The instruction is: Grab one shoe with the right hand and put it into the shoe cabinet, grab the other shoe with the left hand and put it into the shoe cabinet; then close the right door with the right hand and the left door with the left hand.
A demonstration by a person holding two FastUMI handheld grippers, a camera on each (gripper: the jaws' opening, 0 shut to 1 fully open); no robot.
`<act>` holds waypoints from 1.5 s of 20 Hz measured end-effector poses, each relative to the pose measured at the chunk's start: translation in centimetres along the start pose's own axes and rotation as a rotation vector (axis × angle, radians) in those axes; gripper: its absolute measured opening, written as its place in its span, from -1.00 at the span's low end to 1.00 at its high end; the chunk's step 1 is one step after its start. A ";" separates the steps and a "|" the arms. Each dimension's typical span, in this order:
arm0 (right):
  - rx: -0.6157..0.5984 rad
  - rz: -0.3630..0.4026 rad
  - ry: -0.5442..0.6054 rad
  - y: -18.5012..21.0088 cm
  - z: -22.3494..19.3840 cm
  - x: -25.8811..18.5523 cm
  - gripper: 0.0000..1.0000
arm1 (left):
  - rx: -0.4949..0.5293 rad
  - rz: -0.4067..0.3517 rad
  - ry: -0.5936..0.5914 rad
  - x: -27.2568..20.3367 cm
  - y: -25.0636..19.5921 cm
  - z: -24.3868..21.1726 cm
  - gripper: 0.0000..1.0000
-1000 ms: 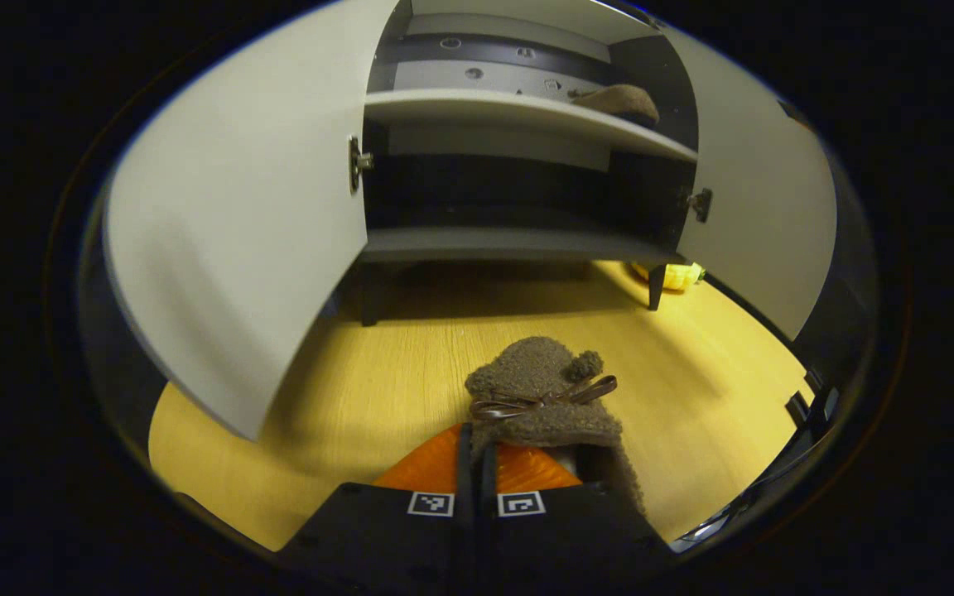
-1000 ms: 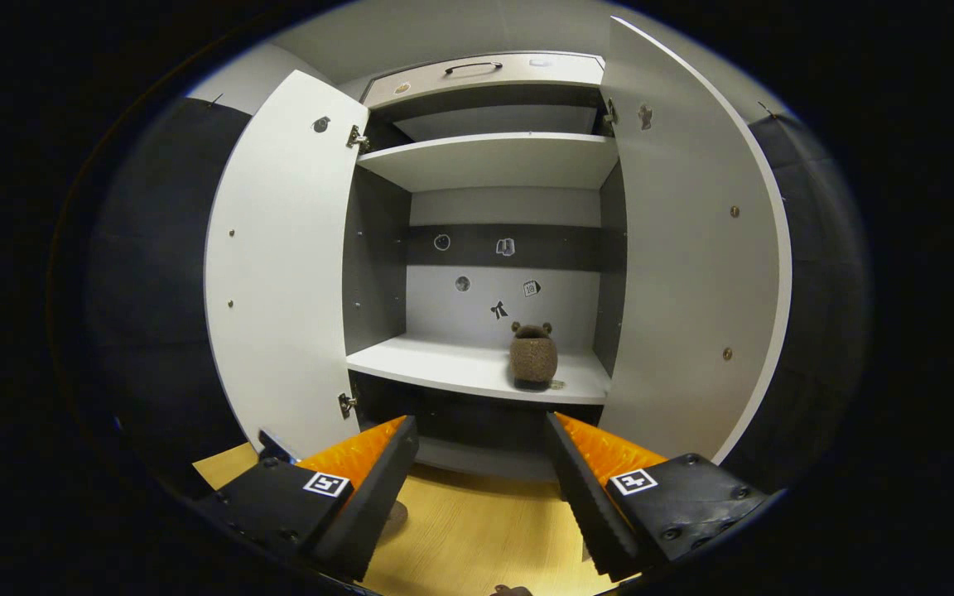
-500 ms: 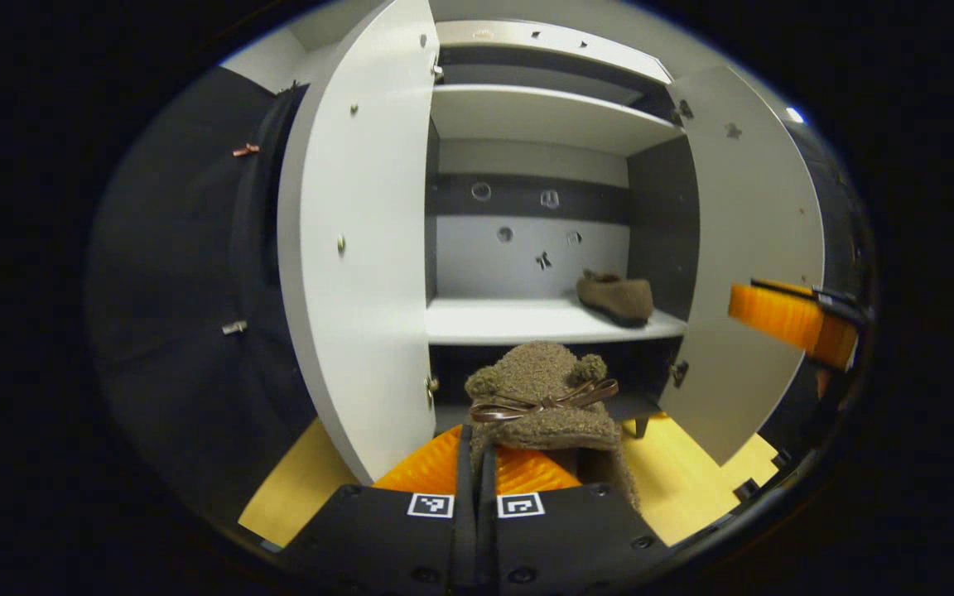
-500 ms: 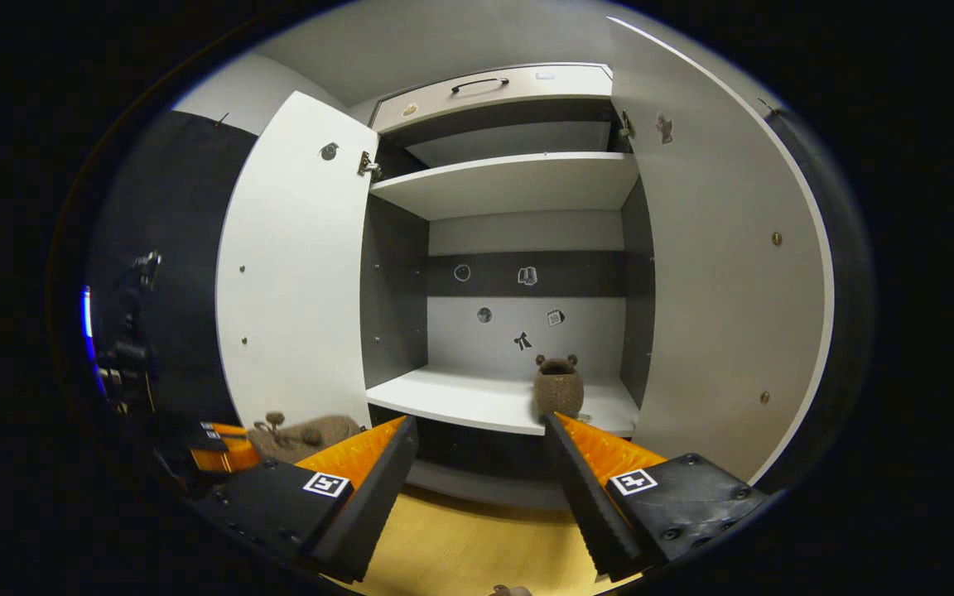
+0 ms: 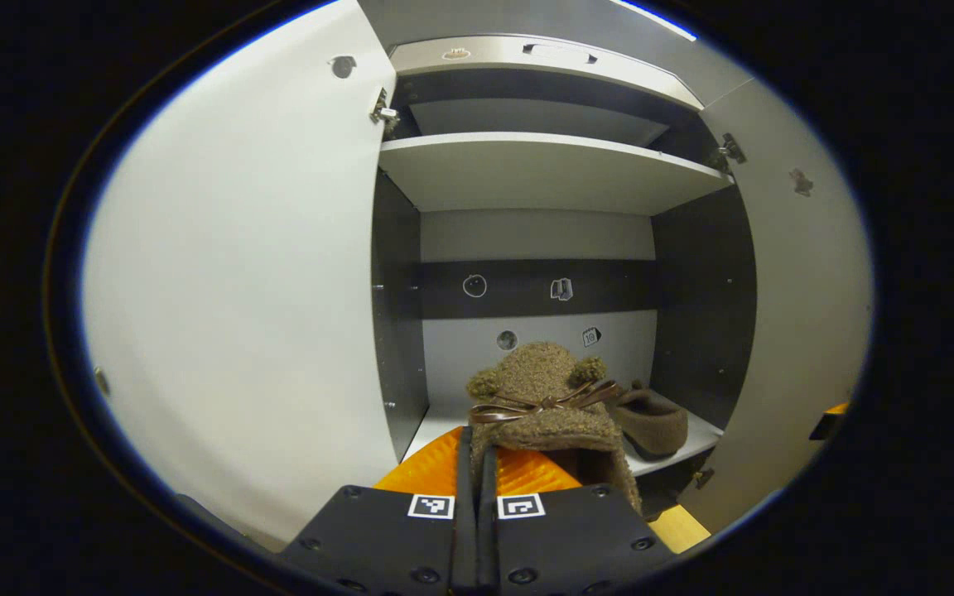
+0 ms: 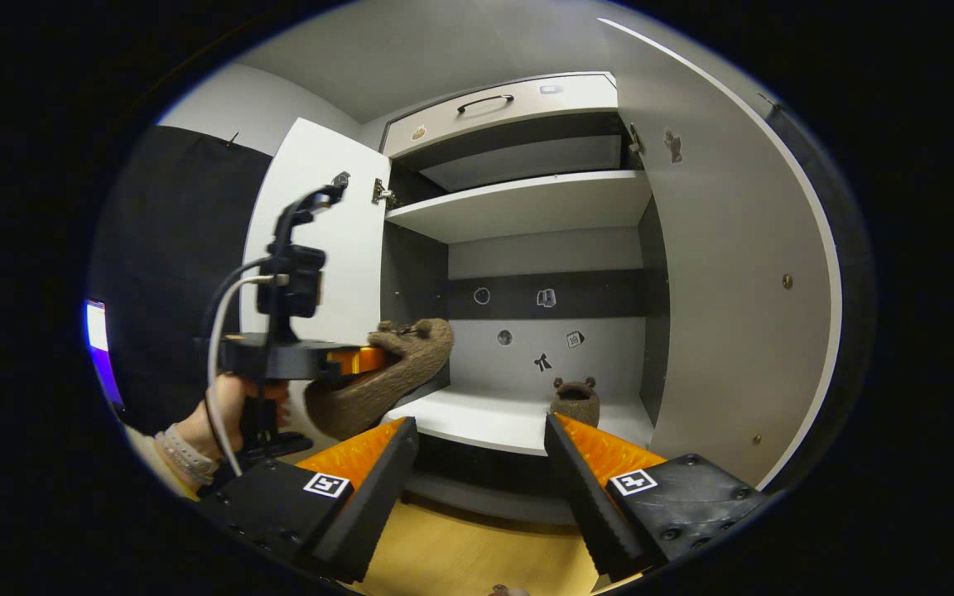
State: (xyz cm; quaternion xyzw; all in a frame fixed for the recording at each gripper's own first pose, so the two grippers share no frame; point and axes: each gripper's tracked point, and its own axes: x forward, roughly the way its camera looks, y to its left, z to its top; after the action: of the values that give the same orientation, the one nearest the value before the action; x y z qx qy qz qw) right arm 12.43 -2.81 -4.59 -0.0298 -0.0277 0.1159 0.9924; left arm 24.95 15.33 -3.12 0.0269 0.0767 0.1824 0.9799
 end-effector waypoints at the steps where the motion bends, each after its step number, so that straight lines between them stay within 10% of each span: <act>1: 0.002 0.005 0.007 -0.2 -0.1 0.1 0.96 | -0.022 -0.012 0.001 2.3 -0.3 0.4 -0.91; 9: 0.004 0.040 0.045 -1.5 -1.0 2.1 0.96 | -0.067 -0.025 0.172 16.6 -1.0 -3.8 -0.92; 21: 0.028 0.089 0.080 -1.7 -2.2 3.9 0.96 | -0.071 -0.054 0.377 22.9 -1.6 -12.3 -0.75; 25: 0.042 0.085 0.074 -1.9 -1.9 4.2 0.96 | -0.014 -0.047 0.363 22.6 -0.8 -11.7 -0.31; 30: 0.030 0.076 0.055 -1.3 -1.2 4.4 0.96 | 0.043 -0.035 0.290 21.0 0.2 -9.8 0.77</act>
State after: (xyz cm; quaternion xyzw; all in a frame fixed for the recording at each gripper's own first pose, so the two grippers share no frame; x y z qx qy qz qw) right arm 17.08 -3.12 -5.50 -0.0192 0.0025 0.1530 0.9880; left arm 42.68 23.40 -15.70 0.0199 0.2217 0.1656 0.9607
